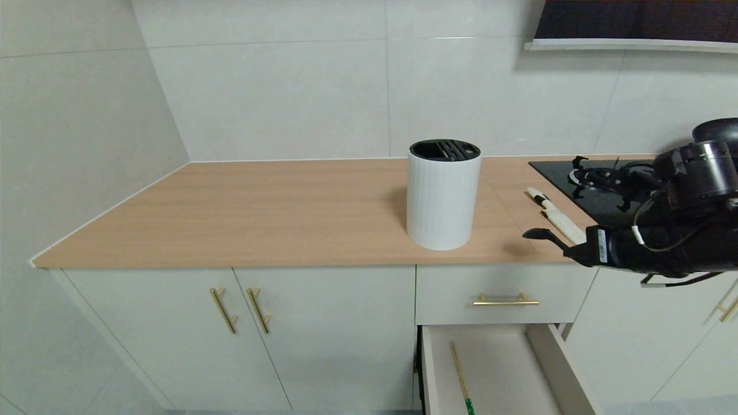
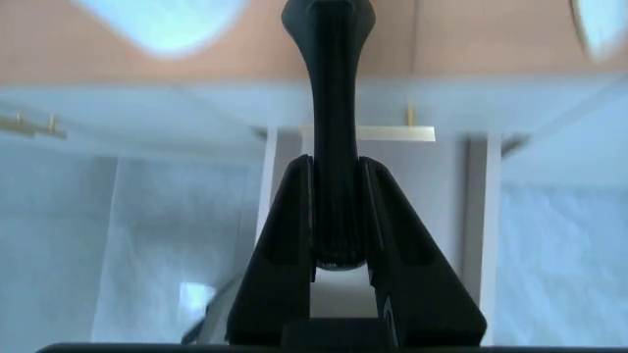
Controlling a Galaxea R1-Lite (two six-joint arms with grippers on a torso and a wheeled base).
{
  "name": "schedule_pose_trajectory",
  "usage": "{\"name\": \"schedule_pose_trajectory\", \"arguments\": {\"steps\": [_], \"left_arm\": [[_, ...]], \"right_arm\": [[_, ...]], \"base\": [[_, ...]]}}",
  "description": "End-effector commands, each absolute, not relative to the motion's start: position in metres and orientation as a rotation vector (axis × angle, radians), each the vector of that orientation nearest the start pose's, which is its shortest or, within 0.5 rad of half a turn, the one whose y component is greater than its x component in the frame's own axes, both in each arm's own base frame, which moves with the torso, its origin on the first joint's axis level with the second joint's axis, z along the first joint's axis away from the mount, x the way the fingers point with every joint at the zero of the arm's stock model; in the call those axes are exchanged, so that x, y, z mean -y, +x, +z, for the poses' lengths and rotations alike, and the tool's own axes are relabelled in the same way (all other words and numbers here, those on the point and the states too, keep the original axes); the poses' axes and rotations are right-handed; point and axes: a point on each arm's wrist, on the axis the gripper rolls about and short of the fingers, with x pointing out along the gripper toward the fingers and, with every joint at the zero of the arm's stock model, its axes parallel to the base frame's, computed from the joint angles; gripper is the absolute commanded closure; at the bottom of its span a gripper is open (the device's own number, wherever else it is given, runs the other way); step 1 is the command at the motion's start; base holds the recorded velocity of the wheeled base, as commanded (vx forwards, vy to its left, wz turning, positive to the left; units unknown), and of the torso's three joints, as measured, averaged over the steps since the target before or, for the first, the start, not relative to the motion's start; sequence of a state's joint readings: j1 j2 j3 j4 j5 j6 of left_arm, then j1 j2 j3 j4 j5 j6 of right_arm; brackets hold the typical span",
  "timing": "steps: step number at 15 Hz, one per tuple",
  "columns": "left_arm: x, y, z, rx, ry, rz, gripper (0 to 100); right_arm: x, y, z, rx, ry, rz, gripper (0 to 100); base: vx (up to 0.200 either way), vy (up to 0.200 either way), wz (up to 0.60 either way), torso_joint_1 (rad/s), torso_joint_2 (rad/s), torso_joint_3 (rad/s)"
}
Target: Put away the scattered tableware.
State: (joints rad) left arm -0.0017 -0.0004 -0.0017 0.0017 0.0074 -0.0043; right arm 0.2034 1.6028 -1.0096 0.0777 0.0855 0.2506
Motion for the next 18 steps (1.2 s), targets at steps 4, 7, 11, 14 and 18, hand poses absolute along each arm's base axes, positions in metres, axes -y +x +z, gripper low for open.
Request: {"name": "schedule_pose_trajectory", "arguments": {"steps": [4,7,11,14,18], "left_arm": [[0.0,-0.023,0.076,0.0,-0.005,0.006,0],[0.0,-0.023,0.076,0.0,-0.005,0.006,0],[0.0,-0.023,0.076,0.0,-0.005,0.006,0],[0.0,-0.023,0.076,0.0,-0.005,0.006,0],[0.0,-0.023,0.076,0.0,-0.005,0.006,0]], "right_arm": [[-0.049,0.203,0.18,-0.765,0.179,0.212,100],[-0.047,0.193,0.167,-0.811,0.167,0.205,100],[-0.056,0.193,0.153,-0.877,0.144,0.233,100],[-0.058,0.199,0.142,-0.93,0.134,0.225,100],[-0.059,0.199,0.141,-0.935,0.133,0.226,100]], "base": [[0.0,0.0,0.0,0.0,0.0,0.0],[0.0,0.0,0.0,0.0,0.0,0.0],[0.0,0.0,0.0,0.0,0.0,0.0],[0.0,0.0,0.0,-0.057,0.13,0.076],[0.0,0.0,0.0,-0.178,0.44,0.251]]}}
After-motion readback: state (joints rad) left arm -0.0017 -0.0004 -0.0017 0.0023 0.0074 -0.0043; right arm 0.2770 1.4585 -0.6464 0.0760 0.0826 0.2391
